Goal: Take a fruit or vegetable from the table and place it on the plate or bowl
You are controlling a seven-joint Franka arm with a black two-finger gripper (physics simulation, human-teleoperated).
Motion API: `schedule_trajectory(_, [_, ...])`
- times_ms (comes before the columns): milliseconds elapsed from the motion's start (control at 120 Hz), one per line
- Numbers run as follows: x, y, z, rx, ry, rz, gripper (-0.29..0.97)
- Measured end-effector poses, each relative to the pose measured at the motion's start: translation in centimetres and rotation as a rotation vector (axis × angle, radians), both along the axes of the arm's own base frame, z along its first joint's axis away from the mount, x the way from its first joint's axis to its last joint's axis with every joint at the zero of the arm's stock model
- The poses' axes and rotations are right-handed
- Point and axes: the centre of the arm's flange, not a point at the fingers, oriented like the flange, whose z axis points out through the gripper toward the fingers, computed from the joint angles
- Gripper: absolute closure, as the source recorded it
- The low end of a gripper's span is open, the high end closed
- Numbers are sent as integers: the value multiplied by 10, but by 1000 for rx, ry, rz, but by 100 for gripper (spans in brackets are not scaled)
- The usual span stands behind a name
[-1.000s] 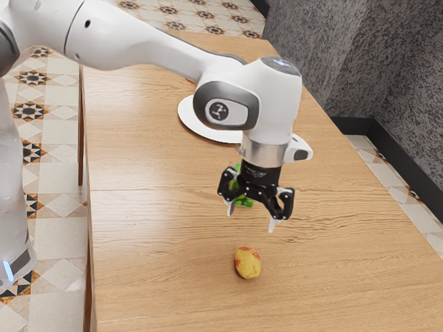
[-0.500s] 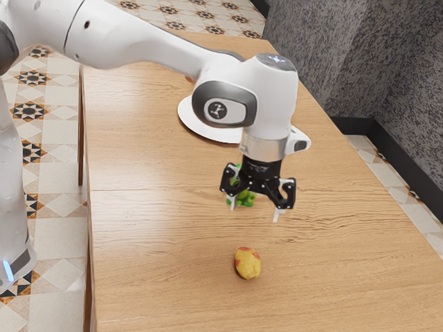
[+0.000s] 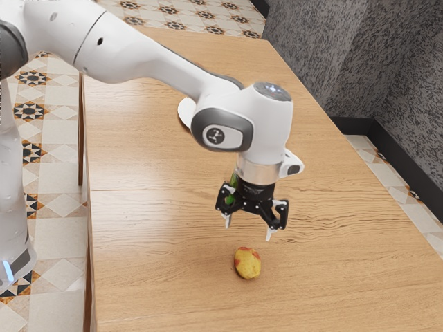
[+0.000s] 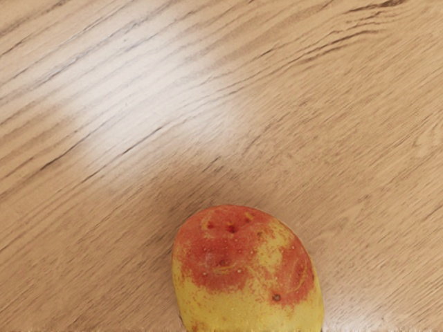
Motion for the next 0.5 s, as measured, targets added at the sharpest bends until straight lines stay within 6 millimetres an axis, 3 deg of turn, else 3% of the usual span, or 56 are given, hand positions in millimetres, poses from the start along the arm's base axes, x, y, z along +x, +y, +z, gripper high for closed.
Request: schedule_trajectory(500, [3,-16,-40,-12,46,-27,0])
